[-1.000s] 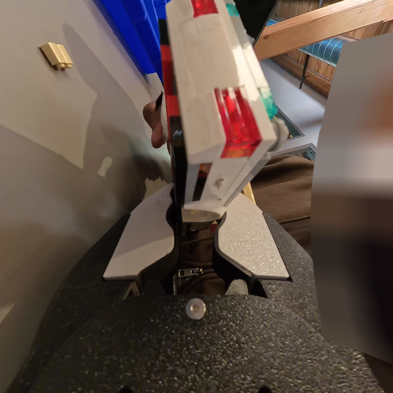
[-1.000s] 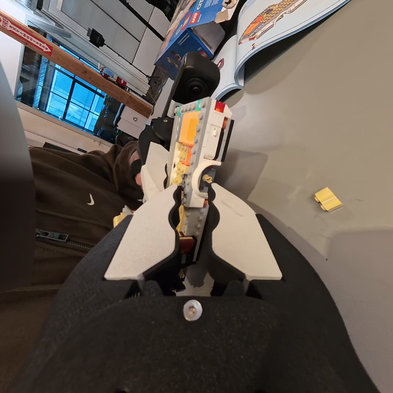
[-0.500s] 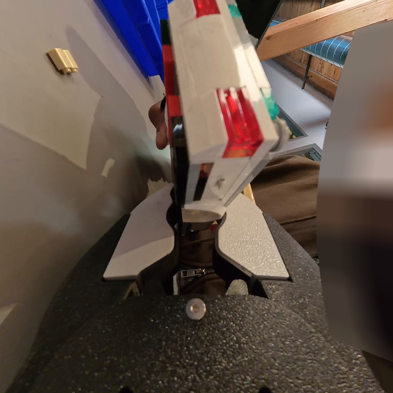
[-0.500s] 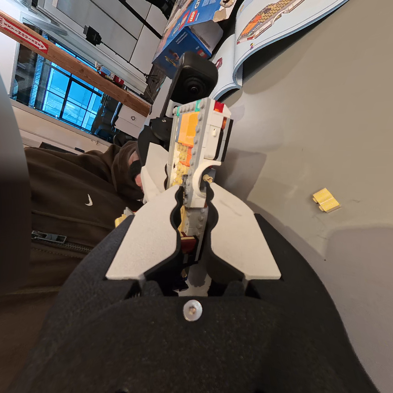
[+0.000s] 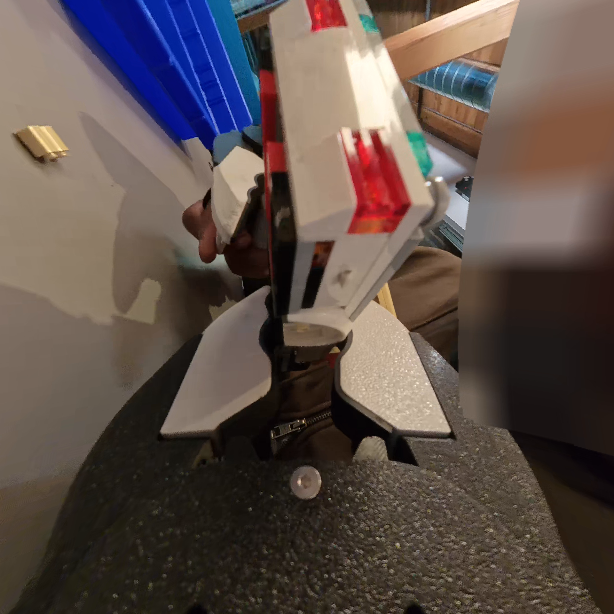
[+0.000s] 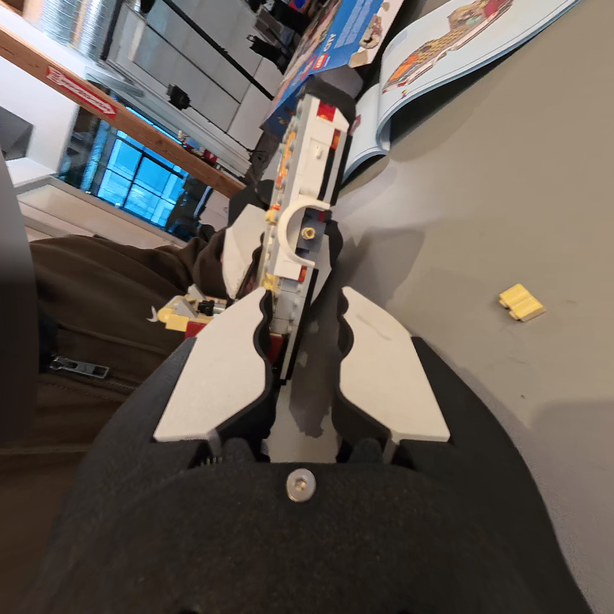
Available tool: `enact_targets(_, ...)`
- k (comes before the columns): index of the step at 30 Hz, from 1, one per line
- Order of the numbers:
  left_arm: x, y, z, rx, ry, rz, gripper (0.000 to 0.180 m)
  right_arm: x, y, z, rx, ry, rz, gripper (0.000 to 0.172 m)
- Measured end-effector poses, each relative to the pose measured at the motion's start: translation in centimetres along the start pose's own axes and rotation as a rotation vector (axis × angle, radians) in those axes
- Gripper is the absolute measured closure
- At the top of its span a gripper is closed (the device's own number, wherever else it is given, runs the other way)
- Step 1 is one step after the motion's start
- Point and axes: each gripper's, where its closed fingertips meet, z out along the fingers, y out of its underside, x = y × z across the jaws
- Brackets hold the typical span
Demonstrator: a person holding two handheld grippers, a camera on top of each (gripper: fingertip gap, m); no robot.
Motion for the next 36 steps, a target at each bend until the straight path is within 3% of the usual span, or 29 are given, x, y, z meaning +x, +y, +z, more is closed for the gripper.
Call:
enact_targets(6, -0.1, 0.1, 0.3, -0.022, -0.011, 0.033, 0.148, -1.0, 0.5, -0.3, -0.001, -0.117, 0.059, 0.139)
enact_targets(15, -1.2, -0.3, 0.5, -0.006, -0.103, 0.065, 0.148, -0.7, 1.4, 0.3, -0.028, -0.156, 0.138, 0.147)
enact_targets(20, -2.0, -0.9, 0.4, 0.038, -0.179, 0.071, 0.148, 0.3, 1.3, 0.3, 0.008, -0.164, 0.224, 0.148)
enact_targets(36, -2.6, -3.4, -1.0, 0.215, -0.217, 0.038, 0.142, 0.9, 1.0, 1.0, 0.022, -0.129, 0.257, 0.15)
